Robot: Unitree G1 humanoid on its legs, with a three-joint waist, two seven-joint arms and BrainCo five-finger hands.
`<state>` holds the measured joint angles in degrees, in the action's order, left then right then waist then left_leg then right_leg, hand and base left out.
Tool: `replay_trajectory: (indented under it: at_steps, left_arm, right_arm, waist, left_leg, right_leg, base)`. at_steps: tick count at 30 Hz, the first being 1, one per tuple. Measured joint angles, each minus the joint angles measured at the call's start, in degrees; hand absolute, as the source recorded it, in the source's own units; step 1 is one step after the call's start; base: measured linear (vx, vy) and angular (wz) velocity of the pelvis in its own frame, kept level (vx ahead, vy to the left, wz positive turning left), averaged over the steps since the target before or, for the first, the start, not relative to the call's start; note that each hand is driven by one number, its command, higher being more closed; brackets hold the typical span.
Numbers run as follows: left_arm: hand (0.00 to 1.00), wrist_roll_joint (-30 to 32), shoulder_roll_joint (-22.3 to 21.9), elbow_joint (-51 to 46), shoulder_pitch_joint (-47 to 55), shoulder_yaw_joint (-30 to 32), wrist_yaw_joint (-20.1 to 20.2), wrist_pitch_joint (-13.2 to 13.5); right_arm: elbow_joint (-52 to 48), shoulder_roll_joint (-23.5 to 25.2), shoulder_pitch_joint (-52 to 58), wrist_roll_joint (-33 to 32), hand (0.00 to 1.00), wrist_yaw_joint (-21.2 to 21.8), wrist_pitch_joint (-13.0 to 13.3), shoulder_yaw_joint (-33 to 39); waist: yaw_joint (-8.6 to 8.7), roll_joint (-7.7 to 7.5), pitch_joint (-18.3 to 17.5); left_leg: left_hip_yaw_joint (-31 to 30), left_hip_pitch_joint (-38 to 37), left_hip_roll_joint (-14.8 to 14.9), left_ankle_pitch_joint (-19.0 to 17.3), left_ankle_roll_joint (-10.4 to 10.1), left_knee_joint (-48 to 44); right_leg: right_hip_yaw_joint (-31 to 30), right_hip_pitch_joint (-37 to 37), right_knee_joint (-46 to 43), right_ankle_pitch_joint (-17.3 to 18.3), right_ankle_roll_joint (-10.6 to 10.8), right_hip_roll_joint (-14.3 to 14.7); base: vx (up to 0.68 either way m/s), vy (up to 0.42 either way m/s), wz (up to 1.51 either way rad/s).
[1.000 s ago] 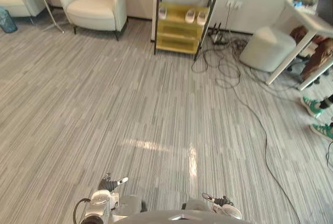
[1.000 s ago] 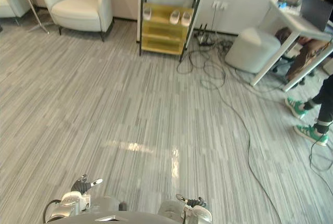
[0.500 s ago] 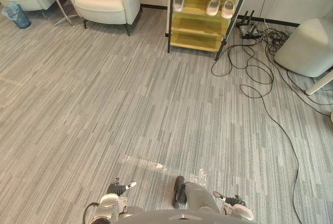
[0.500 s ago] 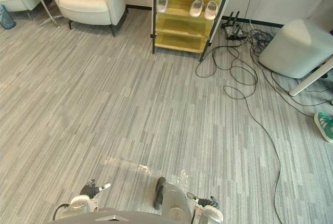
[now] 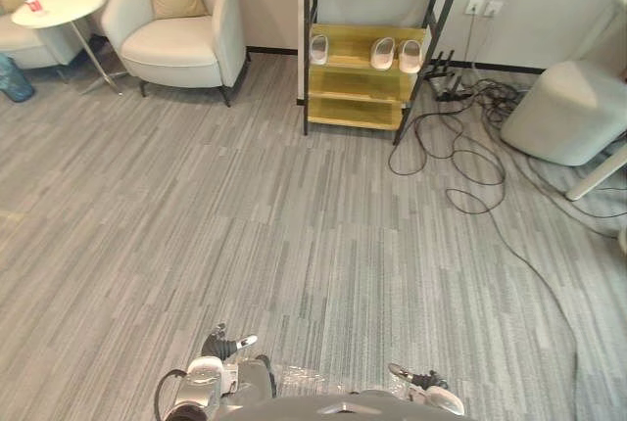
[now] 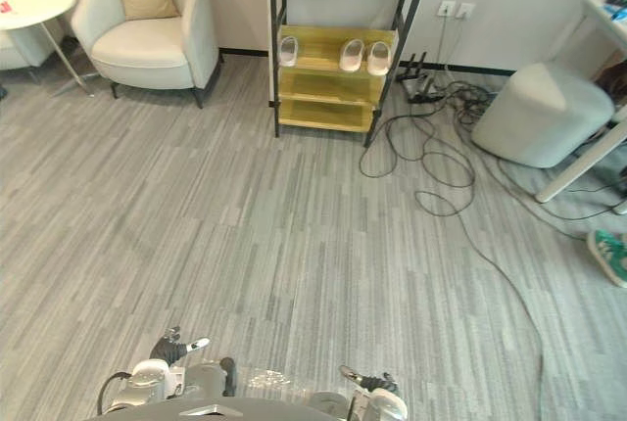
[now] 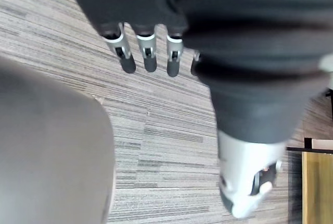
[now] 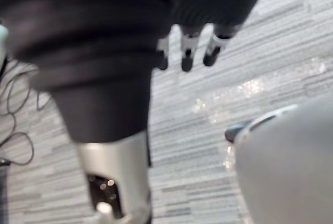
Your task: Pick up cushions and gather them together orderly.
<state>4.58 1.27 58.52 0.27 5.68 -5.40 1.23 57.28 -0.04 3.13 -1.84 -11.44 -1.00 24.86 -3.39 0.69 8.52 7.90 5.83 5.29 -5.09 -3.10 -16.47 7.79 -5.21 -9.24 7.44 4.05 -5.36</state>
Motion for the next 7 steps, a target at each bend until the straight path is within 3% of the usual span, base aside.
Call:
replay_trajectory:
  at_steps: [1,2,7]
  left_arm:
    - [0.0,0.05,0.3,0.22,0.02,0.01,0.05,-0.04]
    - [0.0,0.12,0.63,0.78,0.06,0.07,0.13,-0.05]
    - [0.0,0.55,0.94,2.0,0.26,0.39,0.73,-0.11]
  right_arm:
    - [0.1,0.16,0.1,0.0,0.0,0.01,-0.06,-0.05]
    - [0.1,0.46,0.42,0.0,0.0,0.01,-0.34,-0.04]
    - [0.18,1.06,1.08,0.02,0.0,0.05,-0.36,0.49]
  waist:
    - [-0.05,-0.1,-0.07]
    - [0.08,-1.18,-0.75]
    - [0.3,-2.24,-2.07]
  left_leg:
    - [0.33,-0.53,-0.73,-0.13,0.33,0.63]
    - [1.07,-1.63,-1.84,0.0,0.99,1.94]
    - [1.54,-5.15,-5.02,3.24,2.5,9.28]
  right_leg:
    - [-0.56,0.01,0.09,0.02,0.06,-0.63]
    - [-1.01,-0.19,0.22,0.03,0.09,-1.65]
    - [-0.92,-0.91,2.14,-0.21,1.19,-3.95]
  base:
    - [0.09,0.169,-0.23]
    - [0.09,0.156,-0.16]
    - [0.04,0.067,0.0]
